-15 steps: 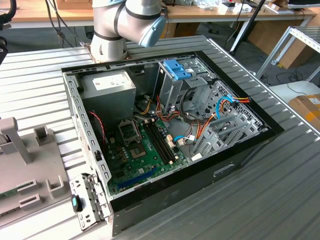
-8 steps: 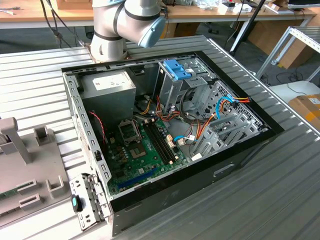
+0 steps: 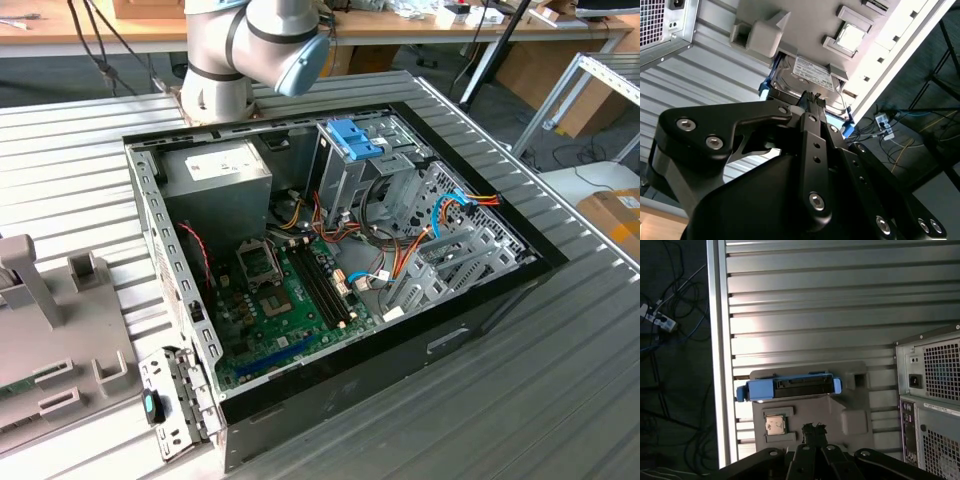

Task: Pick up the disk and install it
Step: 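Reach for the disk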

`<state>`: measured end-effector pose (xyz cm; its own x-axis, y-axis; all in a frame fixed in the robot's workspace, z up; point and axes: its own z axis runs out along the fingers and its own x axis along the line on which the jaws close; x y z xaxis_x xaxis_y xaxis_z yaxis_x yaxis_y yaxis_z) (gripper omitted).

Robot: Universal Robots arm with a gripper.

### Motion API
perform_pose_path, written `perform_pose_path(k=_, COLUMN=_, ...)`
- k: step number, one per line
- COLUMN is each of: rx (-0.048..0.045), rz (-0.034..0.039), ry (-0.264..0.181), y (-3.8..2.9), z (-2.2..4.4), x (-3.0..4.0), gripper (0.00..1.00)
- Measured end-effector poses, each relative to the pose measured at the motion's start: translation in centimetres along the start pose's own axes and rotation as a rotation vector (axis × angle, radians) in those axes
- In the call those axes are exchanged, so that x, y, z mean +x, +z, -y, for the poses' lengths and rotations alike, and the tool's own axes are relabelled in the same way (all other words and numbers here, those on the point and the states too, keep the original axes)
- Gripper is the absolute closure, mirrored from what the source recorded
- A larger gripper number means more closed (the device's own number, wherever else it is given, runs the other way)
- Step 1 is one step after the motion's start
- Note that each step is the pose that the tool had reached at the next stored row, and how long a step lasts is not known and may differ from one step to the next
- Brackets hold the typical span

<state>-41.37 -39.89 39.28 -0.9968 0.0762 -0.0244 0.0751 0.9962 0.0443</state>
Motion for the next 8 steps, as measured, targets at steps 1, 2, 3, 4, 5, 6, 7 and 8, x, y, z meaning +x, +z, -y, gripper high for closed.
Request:
perform_pose_path(k=1, rx=0.0, rz=0.0, ry=0.0, y=0.0, z=0.02, x=0.27, gripper=0.89)
perform_pose_path(k=2, rx=0.0, rz=0.0, ry=0.0, y=-0.01, z=0.04, x=0.5, gripper=0.89)
perform_pose_path(k=3, rx=0.0, rz=0.0, ry=0.0, y=-0.01, z=0.05, x=0.62, gripper=0.89)
perform_pose_path(k=4, rx=0.0, rz=0.0001, ry=0.0, y=-0.02, z=0.07, x=0.87, gripper=0.89)
perform_pose_path(k=5, rx=-0.0001, rz=0.0, ry=0.0, y=-0.02, z=0.08, x=1.08, gripper=0.89)
perform_pose_path(k=6, rx=0.0, rz=0.0001, ry=0.0, y=-0.03, z=0.1, x=1.26, gripper=0.89)
perform_pose_path(k=7, rx=0.0001, rz=0.0, ry=0.0, y=-0.04, z=0.11, x=1.4, gripper=0.89)
perform_pose_path(k=8, rx=-0.0001, rz=0.0001, ry=0.0, y=-0.03, z=0.11, x=1.48, gripper=0.89)
